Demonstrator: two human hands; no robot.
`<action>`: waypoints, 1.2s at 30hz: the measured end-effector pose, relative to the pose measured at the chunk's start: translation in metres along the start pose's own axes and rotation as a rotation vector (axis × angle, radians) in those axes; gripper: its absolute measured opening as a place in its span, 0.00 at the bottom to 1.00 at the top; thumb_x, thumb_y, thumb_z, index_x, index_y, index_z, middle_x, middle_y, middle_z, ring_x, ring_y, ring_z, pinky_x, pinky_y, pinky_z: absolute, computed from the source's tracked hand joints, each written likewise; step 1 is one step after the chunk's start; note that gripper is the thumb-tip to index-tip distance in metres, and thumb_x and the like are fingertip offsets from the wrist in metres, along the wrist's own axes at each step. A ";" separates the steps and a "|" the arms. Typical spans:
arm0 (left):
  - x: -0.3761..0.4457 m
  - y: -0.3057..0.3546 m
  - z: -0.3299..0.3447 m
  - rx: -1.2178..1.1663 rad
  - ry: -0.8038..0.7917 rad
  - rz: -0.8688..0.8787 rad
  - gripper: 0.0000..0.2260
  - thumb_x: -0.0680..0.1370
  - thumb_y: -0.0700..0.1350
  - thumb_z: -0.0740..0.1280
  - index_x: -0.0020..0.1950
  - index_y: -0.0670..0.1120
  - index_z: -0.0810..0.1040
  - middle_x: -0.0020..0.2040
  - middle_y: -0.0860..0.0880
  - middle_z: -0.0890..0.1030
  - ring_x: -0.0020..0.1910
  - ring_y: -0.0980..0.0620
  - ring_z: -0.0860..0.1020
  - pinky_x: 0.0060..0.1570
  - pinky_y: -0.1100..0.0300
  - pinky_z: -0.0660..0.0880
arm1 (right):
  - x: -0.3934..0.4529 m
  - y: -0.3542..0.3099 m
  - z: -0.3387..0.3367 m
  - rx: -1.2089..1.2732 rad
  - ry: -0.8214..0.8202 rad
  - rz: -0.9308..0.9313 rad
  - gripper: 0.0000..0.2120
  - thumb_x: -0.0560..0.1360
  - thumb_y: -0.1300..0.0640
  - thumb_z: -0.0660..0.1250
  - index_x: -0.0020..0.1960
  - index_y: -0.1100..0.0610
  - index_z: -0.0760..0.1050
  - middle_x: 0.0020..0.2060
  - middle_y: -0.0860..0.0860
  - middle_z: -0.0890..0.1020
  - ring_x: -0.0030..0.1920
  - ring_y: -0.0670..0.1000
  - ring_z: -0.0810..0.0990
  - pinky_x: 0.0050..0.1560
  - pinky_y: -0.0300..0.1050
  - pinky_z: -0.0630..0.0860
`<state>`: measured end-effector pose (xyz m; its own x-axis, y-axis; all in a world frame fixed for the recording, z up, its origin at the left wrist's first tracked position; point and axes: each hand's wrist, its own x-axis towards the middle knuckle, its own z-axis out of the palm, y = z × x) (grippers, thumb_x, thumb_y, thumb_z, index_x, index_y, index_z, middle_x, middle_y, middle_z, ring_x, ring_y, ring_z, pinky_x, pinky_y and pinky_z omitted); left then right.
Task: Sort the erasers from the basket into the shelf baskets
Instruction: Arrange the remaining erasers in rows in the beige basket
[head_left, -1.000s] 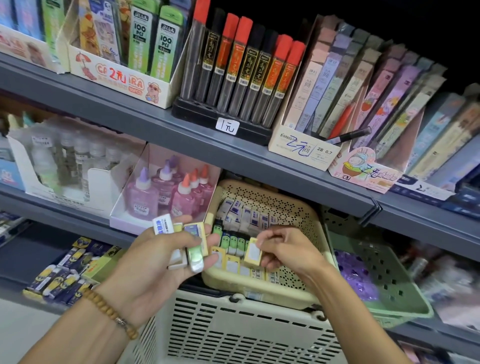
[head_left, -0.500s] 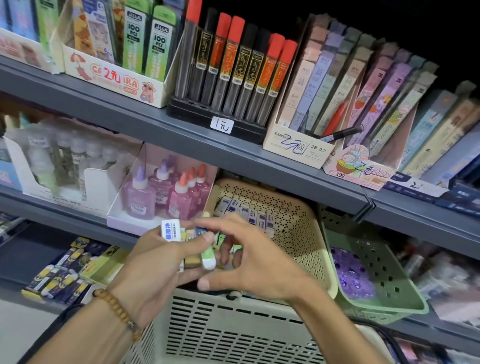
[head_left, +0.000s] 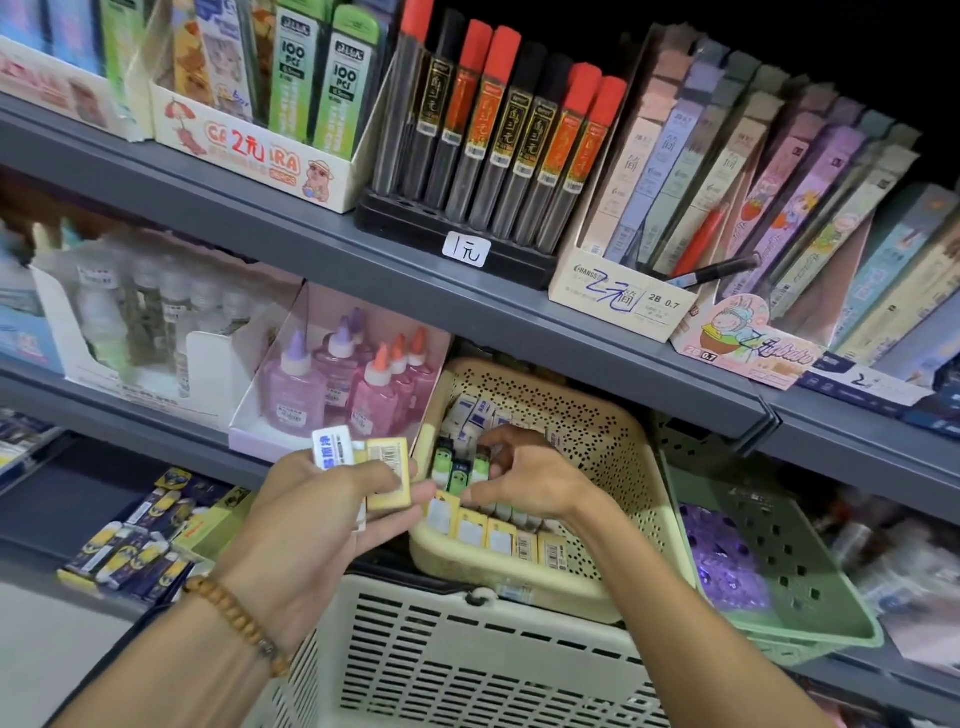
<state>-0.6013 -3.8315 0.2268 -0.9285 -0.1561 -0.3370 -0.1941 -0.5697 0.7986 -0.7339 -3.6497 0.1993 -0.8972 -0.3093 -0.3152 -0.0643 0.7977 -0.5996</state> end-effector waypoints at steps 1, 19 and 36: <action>0.000 0.000 0.000 0.003 -0.001 0.004 0.09 0.75 0.27 0.62 0.54 0.31 0.76 0.47 0.36 0.84 0.43 0.41 0.85 0.41 0.53 0.83 | 0.005 -0.001 0.002 -0.015 -0.025 0.005 0.34 0.66 0.51 0.79 0.69 0.50 0.70 0.44 0.47 0.78 0.44 0.45 0.77 0.37 0.36 0.70; -0.002 -0.007 0.007 0.068 -0.045 -0.051 0.10 0.75 0.37 0.70 0.56 0.38 0.78 0.44 0.41 0.85 0.44 0.43 0.85 0.42 0.53 0.82 | -0.064 -0.040 -0.005 0.521 -0.044 -0.296 0.04 0.77 0.62 0.69 0.48 0.57 0.83 0.36 0.52 0.83 0.32 0.47 0.77 0.32 0.37 0.74; -0.008 0.000 0.010 -0.245 -0.110 -0.217 0.04 0.65 0.42 0.69 0.35 0.40 0.80 0.43 0.38 0.79 0.41 0.43 0.77 0.43 0.52 0.74 | -0.075 -0.001 -0.017 0.189 0.176 -0.150 0.05 0.77 0.54 0.69 0.48 0.51 0.84 0.43 0.40 0.83 0.32 0.35 0.76 0.38 0.33 0.72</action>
<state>-0.5974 -3.8224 0.2347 -0.9051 0.0703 -0.4193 -0.3212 -0.7594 0.5659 -0.6742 -3.6187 0.2363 -0.9468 -0.3088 -0.0905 -0.1342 0.6345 -0.7612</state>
